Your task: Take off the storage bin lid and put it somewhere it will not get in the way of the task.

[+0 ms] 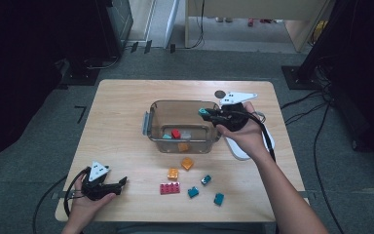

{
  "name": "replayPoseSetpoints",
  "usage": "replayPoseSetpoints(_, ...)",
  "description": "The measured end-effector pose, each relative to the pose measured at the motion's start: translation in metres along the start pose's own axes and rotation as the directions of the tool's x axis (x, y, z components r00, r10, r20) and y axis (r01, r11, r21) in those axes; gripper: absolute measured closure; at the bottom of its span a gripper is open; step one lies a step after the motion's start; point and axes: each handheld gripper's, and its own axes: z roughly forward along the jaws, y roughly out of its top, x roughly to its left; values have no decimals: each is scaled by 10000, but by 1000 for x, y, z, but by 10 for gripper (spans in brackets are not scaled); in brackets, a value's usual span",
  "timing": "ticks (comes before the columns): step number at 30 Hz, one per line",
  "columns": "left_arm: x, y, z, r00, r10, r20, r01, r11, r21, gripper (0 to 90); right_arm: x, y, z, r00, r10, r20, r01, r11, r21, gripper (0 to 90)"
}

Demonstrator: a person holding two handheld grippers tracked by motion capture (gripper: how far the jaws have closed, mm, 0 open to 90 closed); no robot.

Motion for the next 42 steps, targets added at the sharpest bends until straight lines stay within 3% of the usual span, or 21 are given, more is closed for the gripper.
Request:
replayPoseSetpoints(10,0,0,0,10000,-4,-4,4,10000,-4,163,-10,-4,28,9997,221,100,-225,9986,481,762)
replayPoseSetpoints(18,0,0,0,10000,-4,-2,4,10000,-5,163,-13,-6,34,9996,249,144,-256,9984,513,752)
replayPoseSetpoints(27,0,0,0,10000,-6,-5,6,10000,-5,163,-9,-8,39,9997,171,156,-182,9971,745,644)
replayPoseSetpoints(35,0,0,0,10000,-7,-4,7,10000,-6,163,-4,-16,22,9997,261,35,-262,9989,394,632)
replayPoseSetpoints(42,0,0,0,10000,14,-11,-14,10000,-2,163,12,-27,-14,9994,244,-227,-247,9996,-168,632)
